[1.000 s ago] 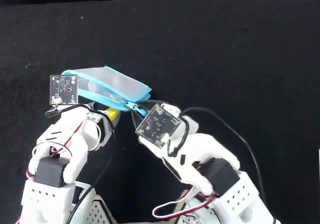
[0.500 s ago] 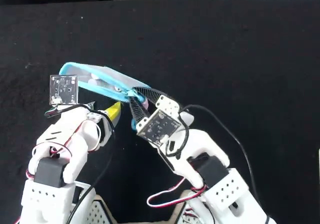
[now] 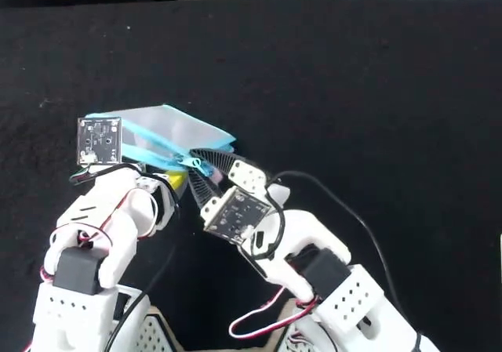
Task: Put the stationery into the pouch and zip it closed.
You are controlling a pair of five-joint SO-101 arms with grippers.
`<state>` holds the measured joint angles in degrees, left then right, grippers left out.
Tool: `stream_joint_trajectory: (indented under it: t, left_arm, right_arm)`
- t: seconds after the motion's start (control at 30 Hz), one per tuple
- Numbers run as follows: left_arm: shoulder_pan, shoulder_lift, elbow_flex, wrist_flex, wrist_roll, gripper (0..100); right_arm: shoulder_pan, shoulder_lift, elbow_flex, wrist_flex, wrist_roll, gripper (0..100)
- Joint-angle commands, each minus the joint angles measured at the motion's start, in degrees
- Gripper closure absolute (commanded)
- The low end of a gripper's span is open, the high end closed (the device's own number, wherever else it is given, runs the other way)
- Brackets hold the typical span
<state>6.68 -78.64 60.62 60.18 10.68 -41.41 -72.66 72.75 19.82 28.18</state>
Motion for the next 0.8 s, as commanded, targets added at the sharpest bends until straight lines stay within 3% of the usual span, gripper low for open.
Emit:
stream_joint_trajectory:
  t: [0.0,0.2,0.63,0.77]
  left_arm:
    - [-3.7,-0.4,-3.9,0.1,-0.6,76]
    - [-8.7,-0.4,-3.3,-3.2,-0.2,76]
    - [-8.1,-0.4,-2.0,-3.4,-0.2,76]
    - [-8.1,-0.4,-1.7,-4.3,-0.1,76]
  right_arm:
    - [-1.6,0.1,-5.0,2.4,0.0,98.2]
    - [-1.6,0.7,-8.7,4.8,-0.1,98.2]
    - [-1.3,4.6,-12.5,17.5,-0.1,97.5]
    - [-1.3,4.6,-12.5,21.4,-0.2,87.9]
